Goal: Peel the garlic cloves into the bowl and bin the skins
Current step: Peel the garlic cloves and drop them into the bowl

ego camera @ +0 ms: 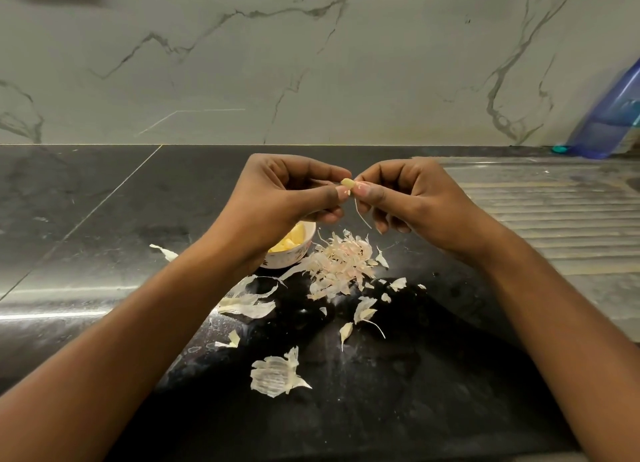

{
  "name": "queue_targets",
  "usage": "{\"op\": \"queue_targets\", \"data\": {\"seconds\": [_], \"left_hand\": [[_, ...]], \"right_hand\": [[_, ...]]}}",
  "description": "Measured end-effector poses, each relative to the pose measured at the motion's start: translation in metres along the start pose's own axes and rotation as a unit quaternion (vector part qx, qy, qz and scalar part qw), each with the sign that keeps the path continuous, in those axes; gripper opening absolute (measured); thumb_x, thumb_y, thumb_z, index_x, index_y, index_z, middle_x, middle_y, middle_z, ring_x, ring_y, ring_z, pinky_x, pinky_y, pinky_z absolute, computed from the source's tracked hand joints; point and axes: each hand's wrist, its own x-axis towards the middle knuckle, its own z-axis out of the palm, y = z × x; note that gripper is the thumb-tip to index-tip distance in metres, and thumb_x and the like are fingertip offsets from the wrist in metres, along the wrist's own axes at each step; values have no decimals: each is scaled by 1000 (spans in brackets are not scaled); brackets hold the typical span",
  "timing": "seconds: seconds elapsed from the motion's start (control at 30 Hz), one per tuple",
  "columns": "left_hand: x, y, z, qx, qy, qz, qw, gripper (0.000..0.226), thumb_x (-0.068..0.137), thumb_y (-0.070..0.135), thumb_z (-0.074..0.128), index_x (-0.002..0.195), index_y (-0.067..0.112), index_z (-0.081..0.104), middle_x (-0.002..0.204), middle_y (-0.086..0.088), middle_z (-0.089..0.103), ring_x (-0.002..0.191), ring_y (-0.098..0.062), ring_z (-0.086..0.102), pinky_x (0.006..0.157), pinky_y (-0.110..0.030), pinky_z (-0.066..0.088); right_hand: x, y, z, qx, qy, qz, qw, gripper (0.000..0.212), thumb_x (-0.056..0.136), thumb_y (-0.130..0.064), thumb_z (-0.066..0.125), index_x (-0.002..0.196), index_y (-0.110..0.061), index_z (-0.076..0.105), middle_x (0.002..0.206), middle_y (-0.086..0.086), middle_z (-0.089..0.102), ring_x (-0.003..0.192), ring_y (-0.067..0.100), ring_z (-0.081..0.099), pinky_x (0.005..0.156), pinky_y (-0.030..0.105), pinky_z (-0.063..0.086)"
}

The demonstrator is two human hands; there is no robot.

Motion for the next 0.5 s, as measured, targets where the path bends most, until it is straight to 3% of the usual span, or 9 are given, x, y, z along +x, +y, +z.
{"op": "queue_targets", "data": {"seconds": [0.23,0.5], "left_hand": [[1,-1,0,5,-4,-4,1000,25,92,6,73,116,2,75,95,-16,80,80,-25,77,74,-24,63],[2,-5,1,56,20,29,998,18,94,9,73,110,1,77,90,-14,80,79,-28,78,72,-24,63]], "right_hand": [[1,-1,3,-10,-17,16,1000,20,103,-29,62,100,-11,70,74,-7,69,60,12,64,52,18,45],[1,1,9,-17,-5,9,1000,6,104,-13,66,103,-8,69,72,0,66,60,11,66,54,14,47]]}}
